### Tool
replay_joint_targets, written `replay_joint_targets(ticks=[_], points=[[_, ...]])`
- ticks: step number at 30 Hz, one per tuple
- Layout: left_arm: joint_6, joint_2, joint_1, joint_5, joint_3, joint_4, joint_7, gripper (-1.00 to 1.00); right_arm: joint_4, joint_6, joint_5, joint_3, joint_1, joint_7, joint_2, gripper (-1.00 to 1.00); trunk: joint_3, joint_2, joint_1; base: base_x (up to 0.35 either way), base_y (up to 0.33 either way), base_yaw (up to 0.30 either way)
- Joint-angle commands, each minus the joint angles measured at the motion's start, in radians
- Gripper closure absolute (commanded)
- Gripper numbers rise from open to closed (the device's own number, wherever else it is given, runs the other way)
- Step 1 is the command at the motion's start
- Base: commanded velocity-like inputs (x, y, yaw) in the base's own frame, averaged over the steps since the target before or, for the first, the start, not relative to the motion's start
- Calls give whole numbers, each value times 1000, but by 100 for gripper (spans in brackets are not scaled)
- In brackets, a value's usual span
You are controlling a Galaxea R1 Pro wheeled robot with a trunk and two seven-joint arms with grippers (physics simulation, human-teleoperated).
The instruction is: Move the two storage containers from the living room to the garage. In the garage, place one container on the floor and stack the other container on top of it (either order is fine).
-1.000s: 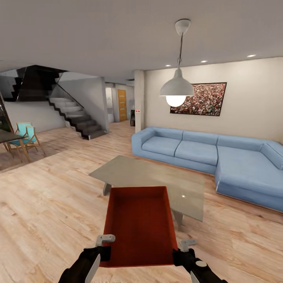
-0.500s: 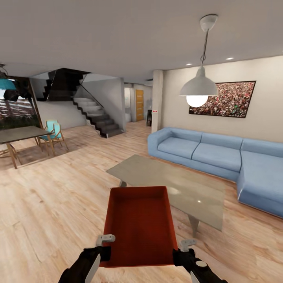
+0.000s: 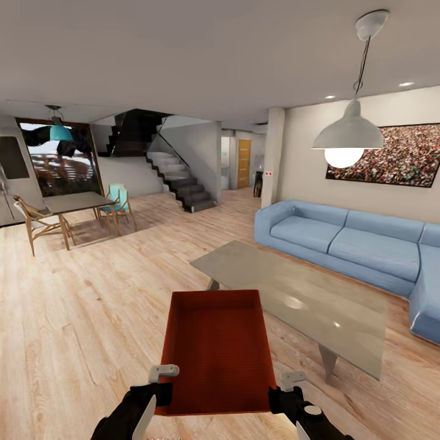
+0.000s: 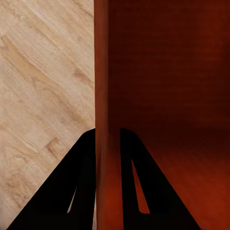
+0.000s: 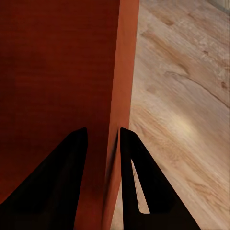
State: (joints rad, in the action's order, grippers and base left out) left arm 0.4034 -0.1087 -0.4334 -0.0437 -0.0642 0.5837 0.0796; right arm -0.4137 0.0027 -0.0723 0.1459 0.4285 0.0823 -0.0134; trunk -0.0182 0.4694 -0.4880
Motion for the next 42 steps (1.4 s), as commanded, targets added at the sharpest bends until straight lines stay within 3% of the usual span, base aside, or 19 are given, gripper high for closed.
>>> replay_joint_targets(ticks=[1,29,42], points=[[2,-6,-1,-7,-5,4,5,100,4,0,-9,15,0,2,-10,100,0,1,0,0,0,294],[2,-6,-1,-6,-5,4,5,100,4,0,-9,15,0,2,-10,100,0,1,0,0,0,289],[2,-5,-1,-6,-5,4,5,100,4,0,-9,15,0,3,-10,100,0,1,0,0,0,27]])
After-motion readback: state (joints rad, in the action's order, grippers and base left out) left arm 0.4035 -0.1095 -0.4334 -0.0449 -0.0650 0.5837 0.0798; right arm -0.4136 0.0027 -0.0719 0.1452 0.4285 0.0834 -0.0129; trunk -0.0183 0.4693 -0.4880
